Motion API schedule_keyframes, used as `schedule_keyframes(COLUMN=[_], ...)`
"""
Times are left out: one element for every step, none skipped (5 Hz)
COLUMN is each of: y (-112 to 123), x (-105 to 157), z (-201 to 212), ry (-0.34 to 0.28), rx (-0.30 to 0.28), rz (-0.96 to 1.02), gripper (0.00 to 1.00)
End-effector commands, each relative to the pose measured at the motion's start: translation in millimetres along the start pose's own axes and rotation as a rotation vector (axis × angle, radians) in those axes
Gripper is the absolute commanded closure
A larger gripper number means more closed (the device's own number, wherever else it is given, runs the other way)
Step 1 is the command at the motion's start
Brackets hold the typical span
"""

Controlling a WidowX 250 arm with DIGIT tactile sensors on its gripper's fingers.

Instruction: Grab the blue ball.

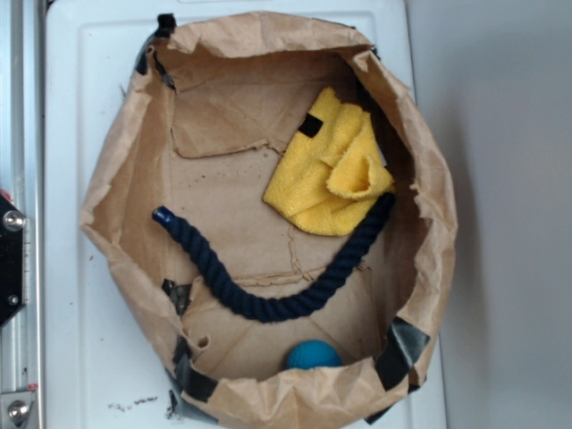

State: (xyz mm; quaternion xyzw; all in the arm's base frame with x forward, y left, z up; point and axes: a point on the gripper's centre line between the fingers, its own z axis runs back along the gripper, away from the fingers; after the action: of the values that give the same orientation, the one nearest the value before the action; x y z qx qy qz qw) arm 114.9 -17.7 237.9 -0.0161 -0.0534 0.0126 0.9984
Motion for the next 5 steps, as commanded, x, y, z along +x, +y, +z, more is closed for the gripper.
schedule_keyframes(y=[0, -2, 2, 10, 23], x=[0, 27, 50, 77, 108], z=[0, -10, -23, -29, -36], ry=[0.0, 0.005, 0.009, -0.005, -0.029], rx=[0.0, 0.003, 0.022, 0.026, 0.015], rz=[0.0, 0.034, 0.069, 0.092, 0.055], gripper=[0.0, 0.0, 0.0, 0.0, 0.0])
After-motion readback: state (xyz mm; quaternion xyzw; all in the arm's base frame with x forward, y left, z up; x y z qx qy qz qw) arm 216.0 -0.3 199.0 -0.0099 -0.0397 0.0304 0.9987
